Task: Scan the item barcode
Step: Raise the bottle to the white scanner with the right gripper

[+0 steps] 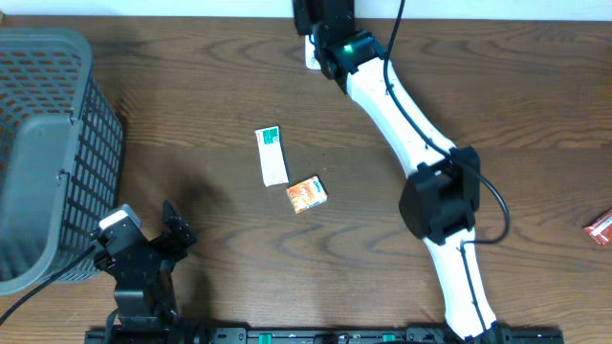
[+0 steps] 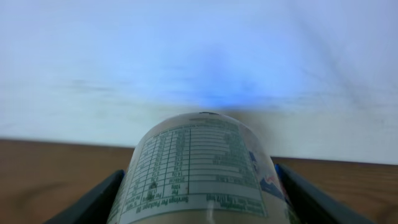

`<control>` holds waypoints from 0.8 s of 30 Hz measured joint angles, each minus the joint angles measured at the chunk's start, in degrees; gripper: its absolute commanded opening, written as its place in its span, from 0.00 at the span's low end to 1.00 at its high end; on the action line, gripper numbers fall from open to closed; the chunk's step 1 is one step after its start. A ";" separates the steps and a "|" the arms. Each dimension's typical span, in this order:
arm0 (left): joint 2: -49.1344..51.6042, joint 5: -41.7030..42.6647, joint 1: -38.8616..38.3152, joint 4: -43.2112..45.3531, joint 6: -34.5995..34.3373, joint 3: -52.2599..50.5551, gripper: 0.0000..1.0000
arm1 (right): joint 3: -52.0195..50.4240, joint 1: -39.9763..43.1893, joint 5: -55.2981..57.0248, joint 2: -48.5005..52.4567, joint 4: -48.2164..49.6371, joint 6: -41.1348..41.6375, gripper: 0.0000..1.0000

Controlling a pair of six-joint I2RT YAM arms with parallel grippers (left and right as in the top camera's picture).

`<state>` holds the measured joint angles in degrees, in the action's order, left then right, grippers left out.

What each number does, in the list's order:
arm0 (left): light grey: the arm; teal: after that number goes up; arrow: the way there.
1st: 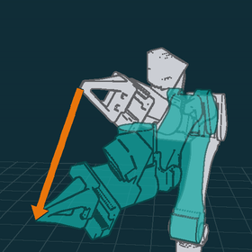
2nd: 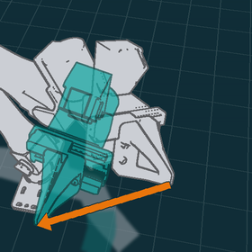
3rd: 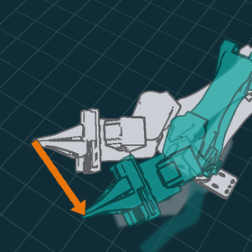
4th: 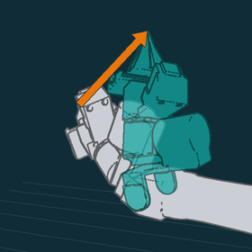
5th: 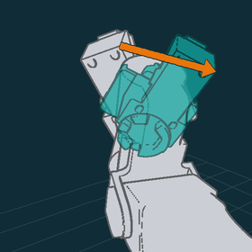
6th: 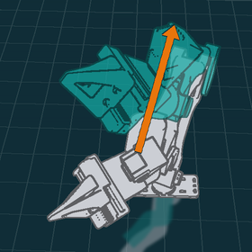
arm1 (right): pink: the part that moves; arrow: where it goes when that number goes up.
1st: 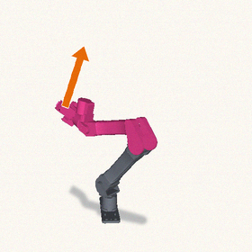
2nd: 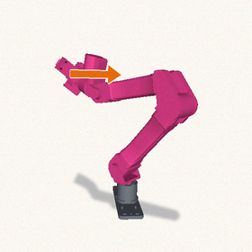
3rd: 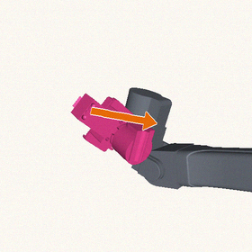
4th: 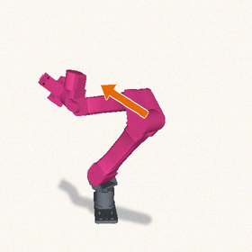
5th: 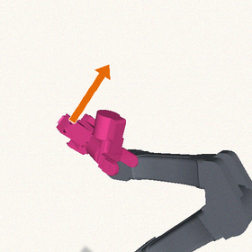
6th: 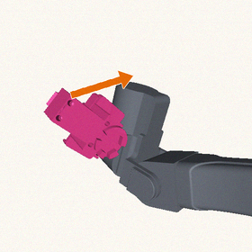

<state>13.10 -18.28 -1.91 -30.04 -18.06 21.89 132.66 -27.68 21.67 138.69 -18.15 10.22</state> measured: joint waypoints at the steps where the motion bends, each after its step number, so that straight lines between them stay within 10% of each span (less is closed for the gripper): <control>1: 0.00 0.00 0.00 0.00 0.00 0.00 0.99 | 0.00 0.63 0.26 1.57 1.86 -0.07 0.47; 24: 0.00 0.00 0.00 -0.02 0.00 0.00 0.99 | 0.17 0.61 1.81 10.27 0.98 -3.45 0.55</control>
<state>13.10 -18.28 -1.91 -30.06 -18.06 21.89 132.84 -27.07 23.49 148.97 -17.17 6.76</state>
